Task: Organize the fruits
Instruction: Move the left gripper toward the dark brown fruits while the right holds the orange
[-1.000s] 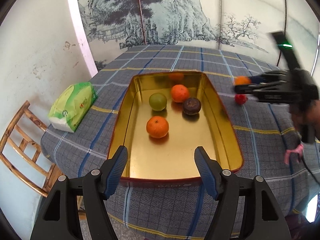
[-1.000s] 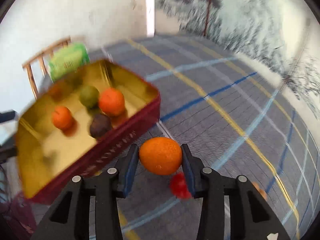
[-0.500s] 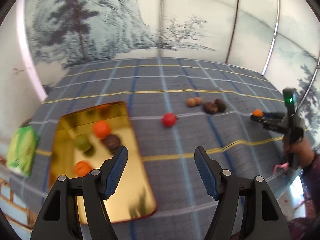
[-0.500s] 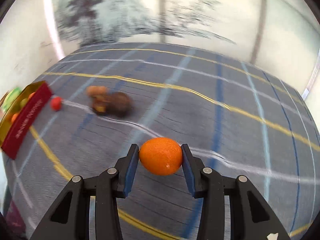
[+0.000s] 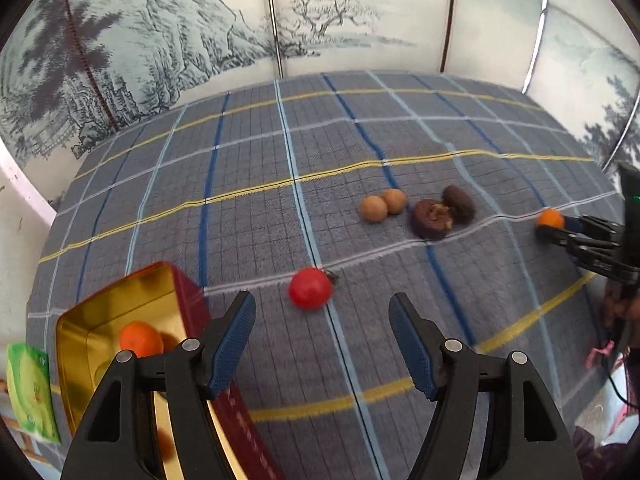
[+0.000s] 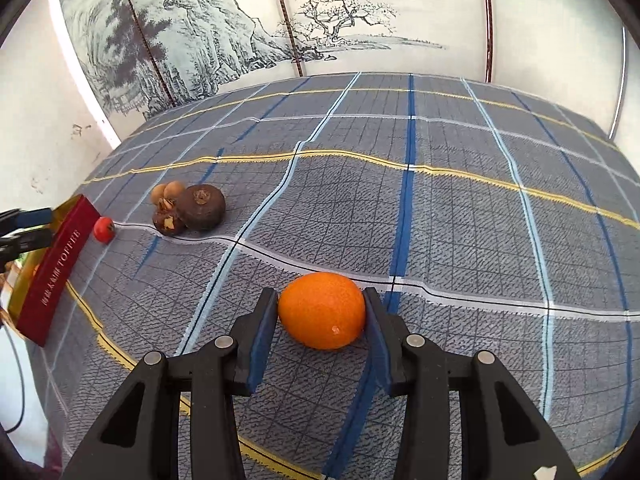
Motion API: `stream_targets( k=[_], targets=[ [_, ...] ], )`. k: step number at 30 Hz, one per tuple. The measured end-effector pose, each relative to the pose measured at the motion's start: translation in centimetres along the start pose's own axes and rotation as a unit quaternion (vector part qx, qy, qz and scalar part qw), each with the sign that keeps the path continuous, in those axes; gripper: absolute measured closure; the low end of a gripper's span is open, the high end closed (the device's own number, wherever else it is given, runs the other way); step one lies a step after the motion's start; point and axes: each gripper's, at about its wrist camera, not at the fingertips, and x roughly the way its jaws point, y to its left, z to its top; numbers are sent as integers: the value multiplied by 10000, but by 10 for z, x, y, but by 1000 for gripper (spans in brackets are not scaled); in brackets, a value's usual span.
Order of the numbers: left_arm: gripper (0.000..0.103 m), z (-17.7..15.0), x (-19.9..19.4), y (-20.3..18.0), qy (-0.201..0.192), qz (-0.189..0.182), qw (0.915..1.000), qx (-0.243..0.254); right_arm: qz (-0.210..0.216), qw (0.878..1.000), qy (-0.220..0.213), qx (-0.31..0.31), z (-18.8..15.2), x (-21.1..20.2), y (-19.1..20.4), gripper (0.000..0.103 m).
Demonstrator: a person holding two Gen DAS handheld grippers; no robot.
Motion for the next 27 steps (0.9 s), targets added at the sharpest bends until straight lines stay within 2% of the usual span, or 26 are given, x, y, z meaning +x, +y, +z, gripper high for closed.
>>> stream_targets(
  k=[5,14,18,22,27],
  targets=[
    [34,7,25,1,246,169,9995,85,115,9999,8,33,1,1,-1,63],
    [34,9,43,0,456,279,9985,96,236,9997,5,104,1,1,-3,63],
    [34,16,25,-16,113,105,9997,203,224,9997,7,94,1,1,-4,63],
    [34,28,17,-47,-134,-174,9976,657,244,9996,7,105,1,1,-4,62],
    [36,40,39,-78,36,-512,9927,1089,287,9995,2,139,1,0,-5,62]
  ],
)
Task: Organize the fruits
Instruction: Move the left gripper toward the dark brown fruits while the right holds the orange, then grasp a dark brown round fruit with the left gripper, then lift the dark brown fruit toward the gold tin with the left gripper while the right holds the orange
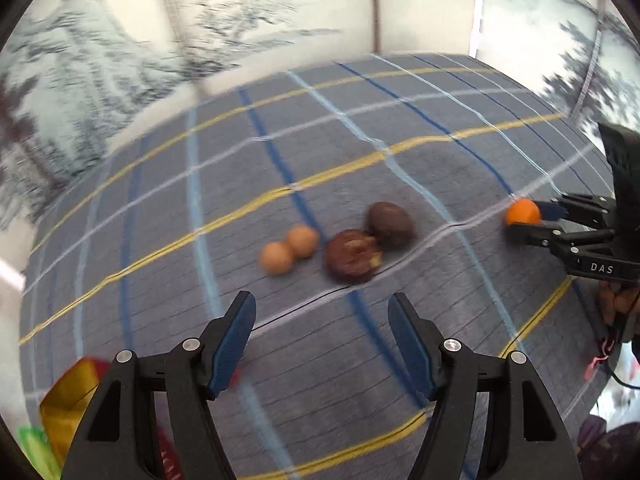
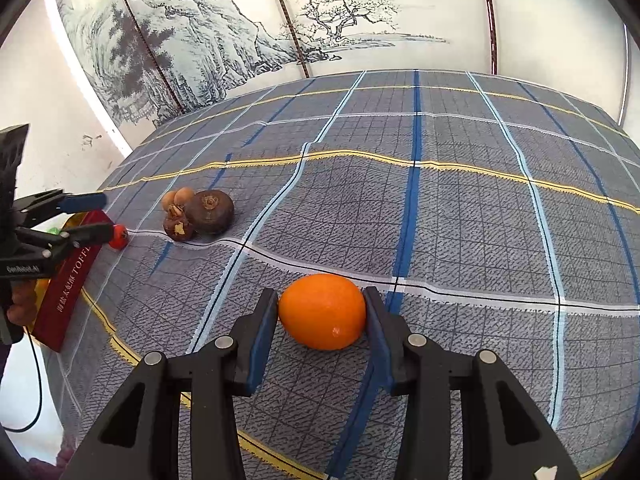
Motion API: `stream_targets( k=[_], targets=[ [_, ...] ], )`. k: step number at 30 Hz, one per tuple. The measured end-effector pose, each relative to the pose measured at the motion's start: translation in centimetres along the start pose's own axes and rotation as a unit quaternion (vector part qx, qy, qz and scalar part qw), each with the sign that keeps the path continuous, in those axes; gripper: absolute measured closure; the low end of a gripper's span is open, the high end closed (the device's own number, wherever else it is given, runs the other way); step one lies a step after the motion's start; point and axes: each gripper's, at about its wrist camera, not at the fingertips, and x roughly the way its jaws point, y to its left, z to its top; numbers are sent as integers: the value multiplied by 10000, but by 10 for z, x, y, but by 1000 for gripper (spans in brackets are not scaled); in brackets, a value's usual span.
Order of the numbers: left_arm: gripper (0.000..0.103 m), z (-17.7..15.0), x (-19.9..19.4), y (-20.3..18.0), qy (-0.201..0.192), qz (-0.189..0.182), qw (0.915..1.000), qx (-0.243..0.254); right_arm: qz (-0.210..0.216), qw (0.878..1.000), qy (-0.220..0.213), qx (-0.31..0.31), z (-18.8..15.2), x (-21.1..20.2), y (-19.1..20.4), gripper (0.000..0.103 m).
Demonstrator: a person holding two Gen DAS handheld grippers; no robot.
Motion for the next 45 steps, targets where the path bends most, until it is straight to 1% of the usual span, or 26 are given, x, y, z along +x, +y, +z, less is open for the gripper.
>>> stream_targets(
  k=[2,3,6,7,11,14,15,16,17,19,21,22,24,26,28,31,34,43,45],
  targets=[
    [41,7,10,-3,74,-70,9999,76,34,10000,-4,26,0,0,-1,62],
    [44,13,15,-5,99,-187,9997,102,54,10000,-7,42,0,0,-2,62],
    [44,24,23,-12,97,-411,9989,211,97,9999,-15,77,0,-1,-4,62],
    [44,28,28,-14,170,-463,9985,258,114,9999,-17,89,1,-1,-4,62],
    [45,33,45,-16,361,-504,9977,285,182,9997,-26,144,0,-2,-7,62],
    [48,34,57,-17,479,-541,9969,304,231,9996,-31,175,0,-2,-7,61],
    [50,33,61,-18,518,-520,9968,325,242,9995,-32,182,0,-2,-8,61],
    [55,32,65,-19,568,-483,9966,355,250,9995,-32,186,0,-2,-8,61],
    [60,31,64,-17,481,-571,9968,297,259,9995,-33,193,0,-2,-8,61],
    [60,31,63,-14,495,-655,9965,157,276,9994,-34,205,0,-2,-8,61],
    [60,28,60,-12,468,-692,9965,-105,285,9994,-36,211,0,-2,-8,61],
    [60,25,55,-11,402,-729,9960,-315,281,9994,-34,209,0,-2,-8,61],
    [60,17,43,-10,306,-679,9947,-711,277,9994,-34,206,0,-2,-9,61],
    [60,4,23,-6,174,-728,9901,-1188,274,9994,-31,200,0,-2,-9,61],
    [60,-9,3,-6,23,-759,9869,-1427,262,9995,-28,189,0,-2,-9,61],
    [60,-26,-30,-14,-225,-618,9868,-1478,233,9996,-21,164,0,-1,-7,61],
    [60,-43,-56,-18,-364,-515,9857,-1560,213,9997,-16,147,1,-1,-6,61],
    [60,-85,-104,-15,-624,-455,9784,-1916,130,9999,4,79,2,1,-3,61],
    [60,-93,-113,-14,-663,-387,9779,-1944,107,9999,9,58,2,1,-2,61]
  ],
)
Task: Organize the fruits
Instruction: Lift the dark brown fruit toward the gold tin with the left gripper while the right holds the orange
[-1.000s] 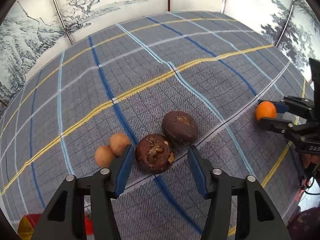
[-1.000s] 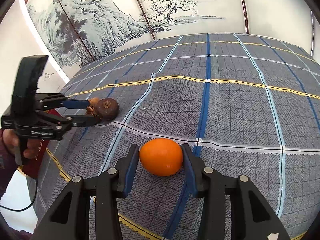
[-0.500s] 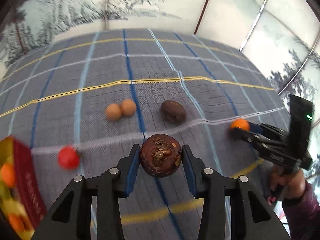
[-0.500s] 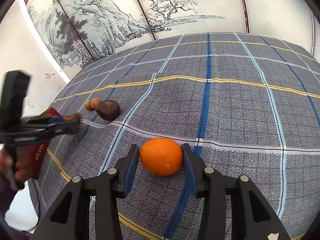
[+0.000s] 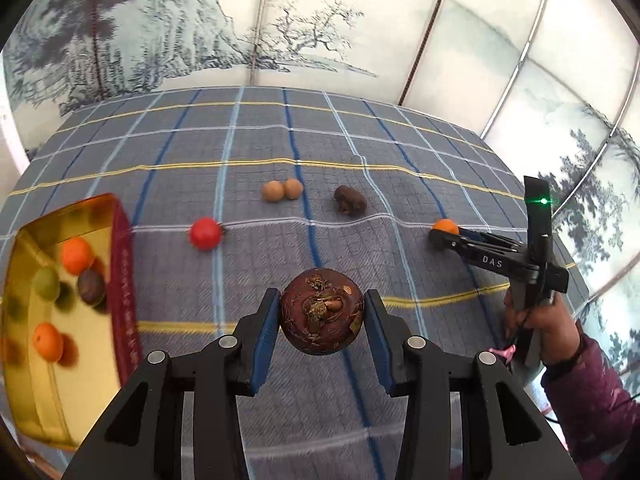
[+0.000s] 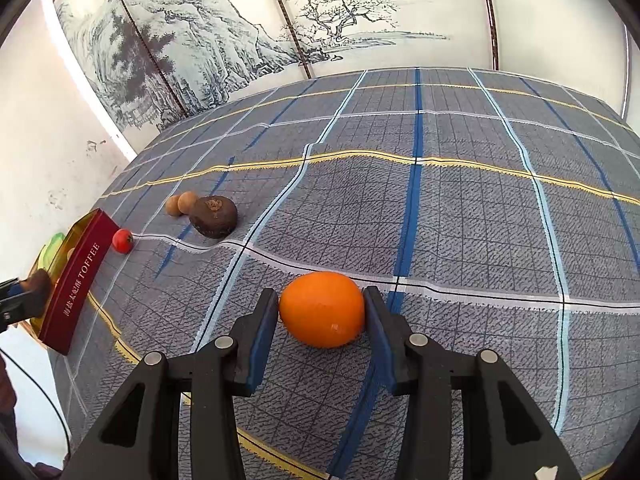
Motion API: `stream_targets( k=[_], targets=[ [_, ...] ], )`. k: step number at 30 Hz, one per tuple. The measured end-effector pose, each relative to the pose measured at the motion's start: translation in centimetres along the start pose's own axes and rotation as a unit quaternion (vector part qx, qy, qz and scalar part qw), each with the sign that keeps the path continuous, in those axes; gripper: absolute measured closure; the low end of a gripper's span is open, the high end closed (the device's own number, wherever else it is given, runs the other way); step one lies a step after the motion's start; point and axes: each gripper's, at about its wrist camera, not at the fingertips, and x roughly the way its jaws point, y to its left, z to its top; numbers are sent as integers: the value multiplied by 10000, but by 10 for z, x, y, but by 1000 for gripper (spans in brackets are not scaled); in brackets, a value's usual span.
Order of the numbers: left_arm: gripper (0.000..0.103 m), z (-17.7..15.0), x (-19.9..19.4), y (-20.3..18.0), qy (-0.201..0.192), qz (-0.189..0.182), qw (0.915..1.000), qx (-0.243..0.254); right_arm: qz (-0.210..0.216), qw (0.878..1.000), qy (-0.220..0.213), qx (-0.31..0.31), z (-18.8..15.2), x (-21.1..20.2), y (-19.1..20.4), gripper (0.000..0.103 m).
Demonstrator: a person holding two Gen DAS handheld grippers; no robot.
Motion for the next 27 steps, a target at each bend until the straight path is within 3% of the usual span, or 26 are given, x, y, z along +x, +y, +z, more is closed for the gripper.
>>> stream_targets(
  k=[9,20,27],
  targets=[
    [60,-16,-27,17,-213,239,9994,-145,-129,9999,20,-104,0,1,4,61],
    [60,-27,-31,21,-222,252,9993,-137,-288,9993,40,-233,0,1,9,61],
    [60,-37,-26,20,-126,229,9996,-91,-144,9998,12,-96,0,0,5,62]
  ],
)
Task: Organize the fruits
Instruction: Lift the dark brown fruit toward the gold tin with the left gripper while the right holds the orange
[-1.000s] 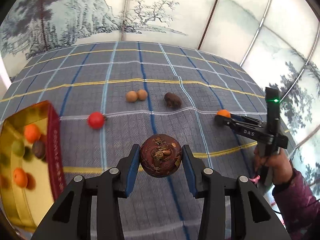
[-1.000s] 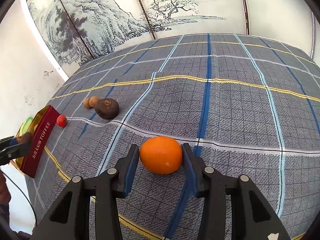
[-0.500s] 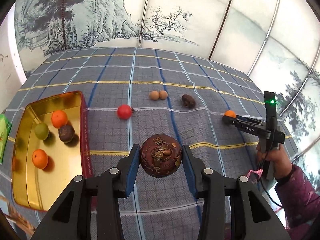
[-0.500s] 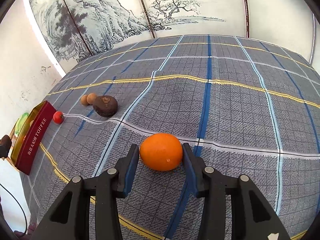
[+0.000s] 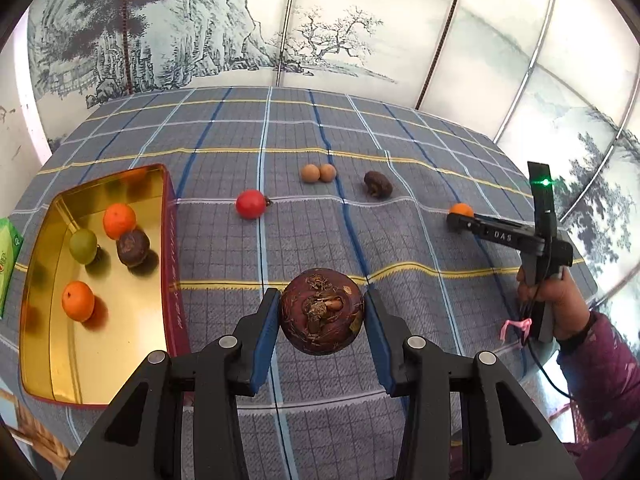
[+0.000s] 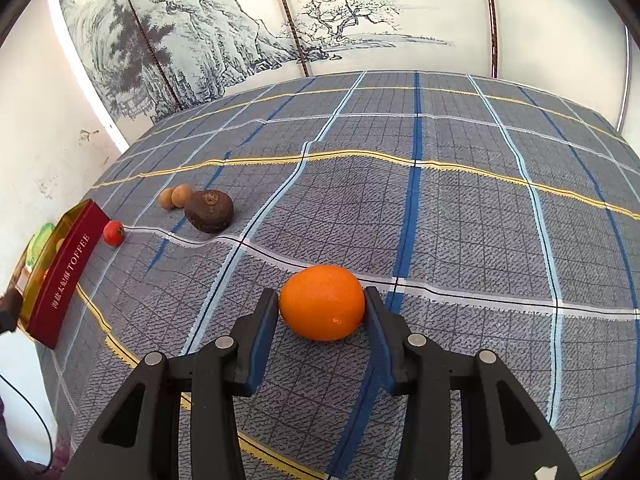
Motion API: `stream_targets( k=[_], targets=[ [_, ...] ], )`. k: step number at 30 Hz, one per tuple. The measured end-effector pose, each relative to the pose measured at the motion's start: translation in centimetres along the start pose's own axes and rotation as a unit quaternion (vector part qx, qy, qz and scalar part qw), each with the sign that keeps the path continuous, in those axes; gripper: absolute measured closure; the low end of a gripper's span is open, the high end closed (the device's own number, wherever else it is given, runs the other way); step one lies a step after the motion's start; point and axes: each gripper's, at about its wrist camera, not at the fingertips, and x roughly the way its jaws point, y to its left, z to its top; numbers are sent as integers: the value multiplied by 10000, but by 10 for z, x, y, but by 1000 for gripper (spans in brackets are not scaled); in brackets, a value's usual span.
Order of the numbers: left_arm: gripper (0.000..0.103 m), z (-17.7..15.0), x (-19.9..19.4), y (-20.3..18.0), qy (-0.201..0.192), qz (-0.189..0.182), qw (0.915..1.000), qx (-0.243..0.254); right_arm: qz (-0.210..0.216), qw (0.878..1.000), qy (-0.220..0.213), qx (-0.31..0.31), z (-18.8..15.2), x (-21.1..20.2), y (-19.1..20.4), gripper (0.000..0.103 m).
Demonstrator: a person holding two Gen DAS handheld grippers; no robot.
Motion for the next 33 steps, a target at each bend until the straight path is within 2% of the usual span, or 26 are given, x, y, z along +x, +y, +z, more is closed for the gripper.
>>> stream_targets(
  k=[11,24,33],
  targets=[
    [60,0,-4,4,-72,-22,10000,8,456,9985,10,289,-13,-12,-1,63],
    [60,-12,-21,21,-247,55,9995,-209,992,9946,-142,-276,-9,-33,59,63],
    [60,-34,-36,55,-284,197,9972,-671,1162,9917,-107,-540,-10,-34,85,63]
  ],
)
